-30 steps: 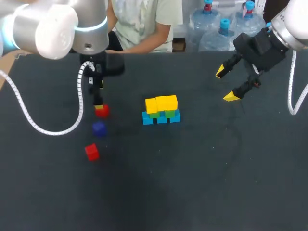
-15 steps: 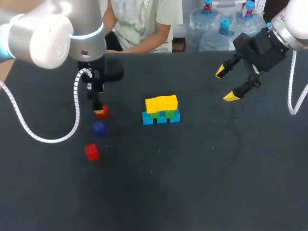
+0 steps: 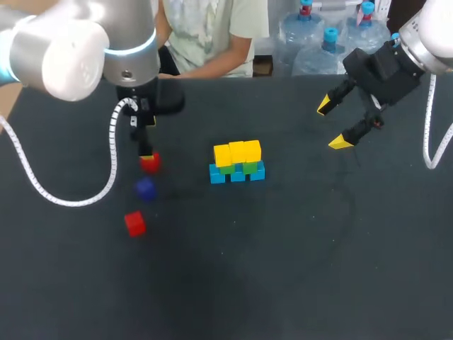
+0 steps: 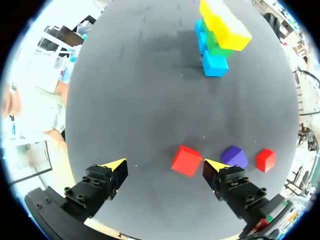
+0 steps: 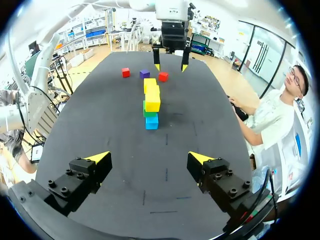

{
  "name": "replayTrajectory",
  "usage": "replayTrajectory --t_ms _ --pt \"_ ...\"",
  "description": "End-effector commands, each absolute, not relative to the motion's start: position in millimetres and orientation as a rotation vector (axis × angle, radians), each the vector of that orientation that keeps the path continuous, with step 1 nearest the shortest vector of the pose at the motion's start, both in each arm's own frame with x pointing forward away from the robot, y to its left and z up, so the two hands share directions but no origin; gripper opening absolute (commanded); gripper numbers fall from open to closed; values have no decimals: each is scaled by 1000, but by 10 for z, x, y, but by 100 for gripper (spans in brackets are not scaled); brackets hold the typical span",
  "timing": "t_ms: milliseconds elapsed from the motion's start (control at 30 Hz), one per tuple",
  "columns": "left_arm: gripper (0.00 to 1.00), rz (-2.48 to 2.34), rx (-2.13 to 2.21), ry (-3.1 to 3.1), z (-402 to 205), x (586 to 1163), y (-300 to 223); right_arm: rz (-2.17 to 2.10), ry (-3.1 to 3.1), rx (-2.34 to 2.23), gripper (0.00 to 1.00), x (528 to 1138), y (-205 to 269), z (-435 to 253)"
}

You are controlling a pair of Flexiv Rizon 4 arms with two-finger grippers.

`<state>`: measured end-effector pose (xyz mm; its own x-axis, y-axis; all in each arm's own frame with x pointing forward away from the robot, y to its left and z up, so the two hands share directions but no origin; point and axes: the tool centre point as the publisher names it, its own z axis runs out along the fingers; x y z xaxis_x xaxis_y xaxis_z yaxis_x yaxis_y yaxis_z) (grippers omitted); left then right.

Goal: Place the blue cubes, place green cubes on the blue cubes, place the yellow cubes on the green cubes, then place the red cubes on the yellow cubes, and place purple cube on the red cubes.

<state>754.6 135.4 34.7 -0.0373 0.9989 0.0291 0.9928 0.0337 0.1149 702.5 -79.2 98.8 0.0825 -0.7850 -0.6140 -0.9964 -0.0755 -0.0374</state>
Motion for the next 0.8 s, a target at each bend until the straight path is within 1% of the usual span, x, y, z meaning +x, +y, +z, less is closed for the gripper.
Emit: replayTrajectory --t_ms 33,800 --pt "100 178 2158 2203 386 7484 1333 621 1751 -1915 100 7024 -793 987" --pt "100 130 2199 2210 134 7340 1348 621 1751 -1915 100 7024 -793 987"
